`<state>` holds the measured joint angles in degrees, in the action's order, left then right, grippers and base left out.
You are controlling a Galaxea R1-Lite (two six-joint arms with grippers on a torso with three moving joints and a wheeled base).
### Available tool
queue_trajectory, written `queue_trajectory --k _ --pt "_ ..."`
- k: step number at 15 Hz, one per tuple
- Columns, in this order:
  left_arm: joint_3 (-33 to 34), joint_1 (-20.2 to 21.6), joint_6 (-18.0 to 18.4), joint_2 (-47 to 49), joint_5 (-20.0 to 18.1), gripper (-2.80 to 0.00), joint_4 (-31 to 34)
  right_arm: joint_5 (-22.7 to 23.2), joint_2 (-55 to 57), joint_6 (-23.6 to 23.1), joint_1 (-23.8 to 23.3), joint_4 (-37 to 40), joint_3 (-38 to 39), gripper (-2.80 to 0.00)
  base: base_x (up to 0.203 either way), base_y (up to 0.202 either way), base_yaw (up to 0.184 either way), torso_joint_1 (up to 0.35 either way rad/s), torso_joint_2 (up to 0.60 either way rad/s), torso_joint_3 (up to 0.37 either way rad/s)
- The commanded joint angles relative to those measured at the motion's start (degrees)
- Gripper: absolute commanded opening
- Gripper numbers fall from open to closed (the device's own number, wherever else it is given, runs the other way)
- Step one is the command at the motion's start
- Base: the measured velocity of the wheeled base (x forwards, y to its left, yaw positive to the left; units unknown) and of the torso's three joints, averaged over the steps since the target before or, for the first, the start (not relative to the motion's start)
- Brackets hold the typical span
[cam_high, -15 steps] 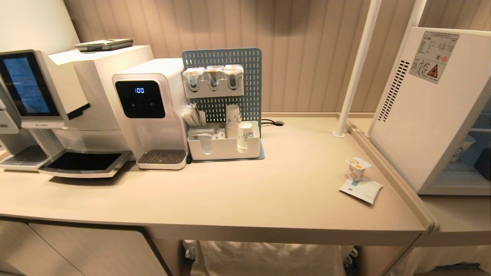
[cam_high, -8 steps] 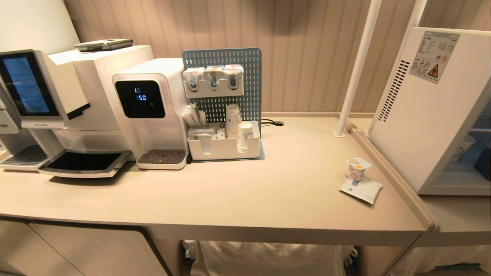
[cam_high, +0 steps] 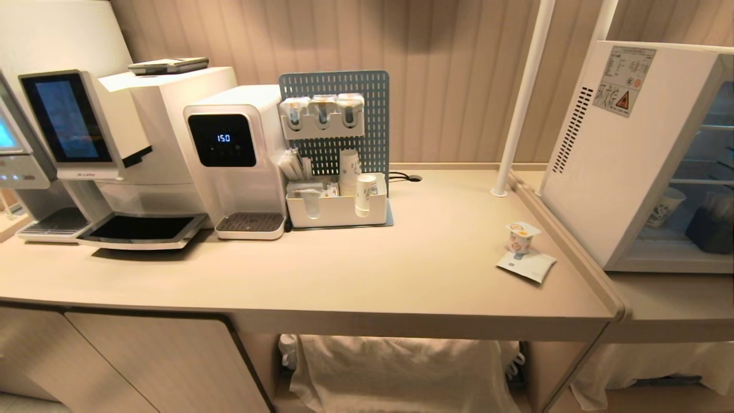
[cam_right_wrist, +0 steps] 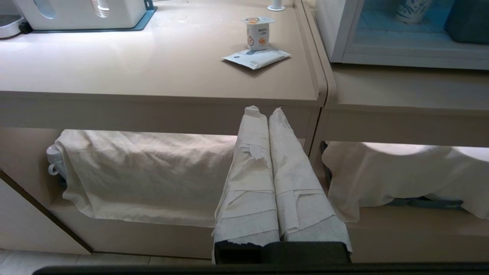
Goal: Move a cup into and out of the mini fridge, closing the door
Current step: Close the freezer door
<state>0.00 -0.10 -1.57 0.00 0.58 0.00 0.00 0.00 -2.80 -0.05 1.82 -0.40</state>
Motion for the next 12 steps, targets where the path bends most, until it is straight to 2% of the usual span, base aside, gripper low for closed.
queue_trajectory --k 1,5,12 --pt "0.0 0.0 0.2 0.1 0.0 -2.8 0.1 0.0 0.1 0.0 0.0 0.0 0.0 -2.8 0.0 0.0 0.0 0.0 0.0 0.0" --pt "-0.1 0.0 0.3 0.1 0.1 -2.8 0.4 0.0 0.1 0.4 0.0 0.1 0.0 -2.8 0.013 -0.019 -0.012 0.0 0.0 -0.001" --pt "-0.1 0.0 0.3 0.1 0.1 -2.8 0.4 0.0 0.1 0.4 0.0 0.1 0.0 -2.8 0.182 -0.179 0.001 0.003 0.0 0.004"
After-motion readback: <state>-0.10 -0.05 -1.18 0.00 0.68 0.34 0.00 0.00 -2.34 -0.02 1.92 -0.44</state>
